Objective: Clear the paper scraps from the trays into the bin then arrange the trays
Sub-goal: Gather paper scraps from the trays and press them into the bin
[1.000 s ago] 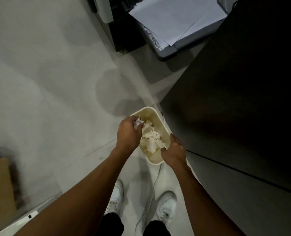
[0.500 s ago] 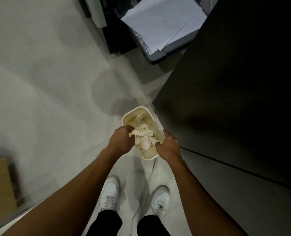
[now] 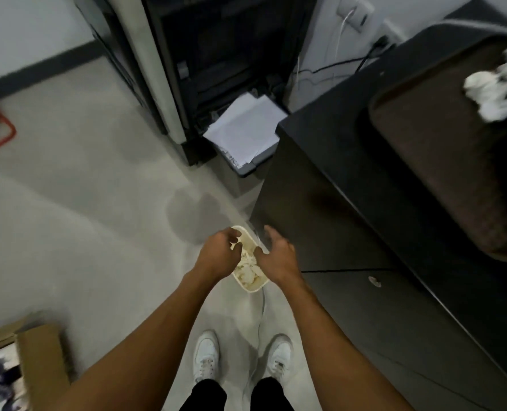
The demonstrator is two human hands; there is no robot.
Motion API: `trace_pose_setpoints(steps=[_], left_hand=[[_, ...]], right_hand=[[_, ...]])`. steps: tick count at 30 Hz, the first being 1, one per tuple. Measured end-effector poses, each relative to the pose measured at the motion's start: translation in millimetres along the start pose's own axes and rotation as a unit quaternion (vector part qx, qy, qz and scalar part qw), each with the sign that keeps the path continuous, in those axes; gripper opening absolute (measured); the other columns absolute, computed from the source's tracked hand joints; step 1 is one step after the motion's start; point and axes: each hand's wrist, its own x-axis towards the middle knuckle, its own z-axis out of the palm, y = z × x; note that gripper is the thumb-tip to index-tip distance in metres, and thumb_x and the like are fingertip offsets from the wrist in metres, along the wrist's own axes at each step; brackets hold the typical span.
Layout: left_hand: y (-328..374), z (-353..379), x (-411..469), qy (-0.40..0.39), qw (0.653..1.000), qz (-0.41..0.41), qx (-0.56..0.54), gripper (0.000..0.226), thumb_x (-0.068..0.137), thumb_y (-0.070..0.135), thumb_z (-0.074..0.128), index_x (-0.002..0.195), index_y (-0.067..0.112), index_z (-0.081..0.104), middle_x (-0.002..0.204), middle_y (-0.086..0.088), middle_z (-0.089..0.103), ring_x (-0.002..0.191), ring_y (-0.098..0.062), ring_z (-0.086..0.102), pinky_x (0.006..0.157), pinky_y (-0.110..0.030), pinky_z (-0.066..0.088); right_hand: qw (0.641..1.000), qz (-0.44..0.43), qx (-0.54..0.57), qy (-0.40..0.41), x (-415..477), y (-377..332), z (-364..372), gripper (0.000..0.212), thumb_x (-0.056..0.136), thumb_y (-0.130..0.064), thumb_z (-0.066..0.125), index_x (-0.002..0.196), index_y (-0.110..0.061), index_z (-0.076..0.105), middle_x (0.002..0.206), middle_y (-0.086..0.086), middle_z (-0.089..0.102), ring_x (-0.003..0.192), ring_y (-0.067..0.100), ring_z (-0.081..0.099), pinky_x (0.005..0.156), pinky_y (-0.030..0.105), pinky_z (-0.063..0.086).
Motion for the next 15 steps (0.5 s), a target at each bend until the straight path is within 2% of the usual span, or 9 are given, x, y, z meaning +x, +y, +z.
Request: trace_pose_setpoints(steps=[5,8,11,15], left_hand=[[56.2,-47.0,-51.9,0.003,0.999,0.026,-0.040,0.025,0.097,0.014,0.064,0.122,0.019,0.064,0.110,0.003,0.069,0.102,-0.017,0.066,0.092,-0.032,0.055],[91.1,-70.4,-80.8,0.016,0.996,0.051,-0.065,0.024,0.097,0.015,0.064,0.120,0.023,0.066,0.107,0.006,0.069,0.101,-0.014,0.067,0.095,-0.031,0.054],[130.2,-87.8,-106.9,0.017,0.993,0.086,-0.085,0.023,0.097,0.016,0.064,0.118,0.026,0.068,0.105,0.008,0.070,0.100,-0.011,0.067,0.093,-0.029,0.053],[192.5,-103.2,-137.5,0.021,0.978,0.189,-0.081,0.024,0.096,0.014,0.066,0.119,0.021,0.070,0.103,0.008,0.071,0.097,-0.007,0.066,0.093,-0.024,0.052]], right_hand=[[0.994,-0.041,0.060,0.078,-74.4,-44.4,-40.4,0.064,0.091,-0.022,0.069,0.152,-0.025,0.048,0.142,-0.003,0.060,0.134,0.017,0.053,0.109,0.028,0.041],[0.979,-0.068,0.129,0.144,-118.5,-69.2,-72.0,0.056,0.092,-0.019,0.070,0.146,-0.022,0.056,0.134,-0.006,0.066,0.126,0.011,0.059,0.110,0.030,0.047],[0.960,-0.092,0.177,0.195,-158.0,-88.0,-106.5,0.051,0.094,-0.018,0.070,0.143,-0.024,0.058,0.130,-0.010,0.066,0.121,0.004,0.059,0.104,0.029,0.051],[0.931,-0.117,0.226,0.262,-201.6,-101.5,-155.7,0.048,0.094,-0.018,0.071,0.139,-0.025,0.060,0.124,-0.012,0.067,0.116,0.000,0.061,0.098,0.024,0.053]])
